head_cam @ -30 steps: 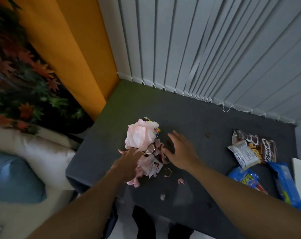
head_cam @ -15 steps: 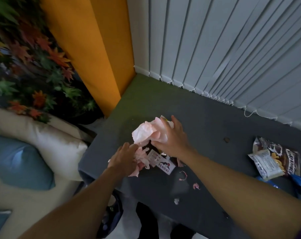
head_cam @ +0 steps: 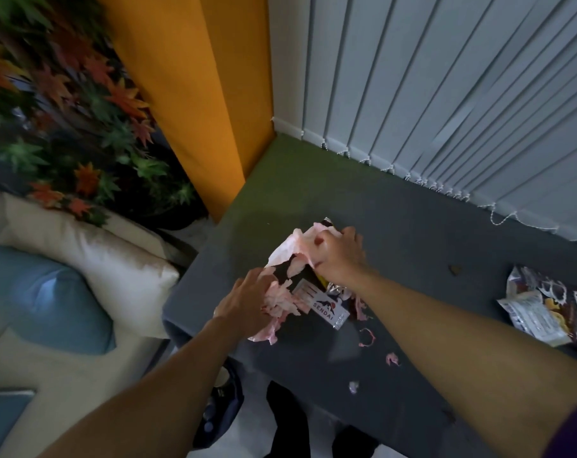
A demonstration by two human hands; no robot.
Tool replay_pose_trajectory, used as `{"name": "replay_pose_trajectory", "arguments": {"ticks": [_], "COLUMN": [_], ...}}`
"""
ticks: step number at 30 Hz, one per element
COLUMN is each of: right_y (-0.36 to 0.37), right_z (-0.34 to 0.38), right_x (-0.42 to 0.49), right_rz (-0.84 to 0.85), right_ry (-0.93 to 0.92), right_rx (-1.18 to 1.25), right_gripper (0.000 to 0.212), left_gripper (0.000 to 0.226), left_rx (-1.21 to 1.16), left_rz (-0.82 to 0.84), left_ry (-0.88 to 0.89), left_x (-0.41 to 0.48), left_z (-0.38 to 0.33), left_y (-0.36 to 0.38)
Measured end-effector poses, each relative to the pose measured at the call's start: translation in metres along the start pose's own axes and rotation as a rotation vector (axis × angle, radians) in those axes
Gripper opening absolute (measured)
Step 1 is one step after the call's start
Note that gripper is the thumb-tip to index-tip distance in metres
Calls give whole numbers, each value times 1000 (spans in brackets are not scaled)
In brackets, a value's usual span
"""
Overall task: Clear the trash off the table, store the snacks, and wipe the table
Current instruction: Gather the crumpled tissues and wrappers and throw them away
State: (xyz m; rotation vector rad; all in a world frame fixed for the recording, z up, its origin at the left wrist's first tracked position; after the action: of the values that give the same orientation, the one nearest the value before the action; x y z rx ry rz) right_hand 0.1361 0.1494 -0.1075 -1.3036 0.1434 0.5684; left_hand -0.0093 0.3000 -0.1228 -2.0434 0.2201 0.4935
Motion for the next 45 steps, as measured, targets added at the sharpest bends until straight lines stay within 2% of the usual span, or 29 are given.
{"name": "replay_pose_trajectory", "arguments": {"ticks": [5,9,13,16,20,29,33,36,40,45], "right_y": [11,7,4,0,-20,-76,-93,-94,-85,-74], "right_z": [-6,-2,-2,-6,-10,-51,-77,-97,-117,-130], "right_x": [-1,0,-1,-3,-6,-28,-46,-56,-68,-76], "right_rz": [71,-14,30,38,-64,-286,-362,-349,-317,-321], "right_ry": [51,54,-7,-11,-40,1,41,83,109,129], "right_rx": [-44,51,79,92,145,324,407,409,417,416], "right_gripper": [74,45,52,43,28,20,18,19,18,18], "left_gripper": [65,62,67,71,73,68,87,101,122,147], "left_rx": [-8,-26,-2,8,22,-49,-57,18,197,237], "left_rz": [-13,-34,-27,-19,-17,-54,-50,-38,25,156], "left_ry": [-2,-18,-33,-23,-35,19,87,107,36,-69], "left_x": [3,2,1,1,2,14,22,34,48,58], "left_z": [-2,-1,-4,-9,-13,-41,-59,-68,-70,-70], "left_y": [0,-5,-11,-14,-19,-32,-28,-24,-11,19]}}
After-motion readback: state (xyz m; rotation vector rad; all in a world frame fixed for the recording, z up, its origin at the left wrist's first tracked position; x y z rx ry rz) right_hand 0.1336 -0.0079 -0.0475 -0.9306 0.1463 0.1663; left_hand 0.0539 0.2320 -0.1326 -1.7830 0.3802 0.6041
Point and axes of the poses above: each hand's wrist, its own x-axis towards the middle knuckle, its own y-axis out of the palm, z = x × y, the point moved 9 cm from there along x, towards the middle knuckle, and after that the axes turned 2 degrees about -x, right-handed, at the moved point
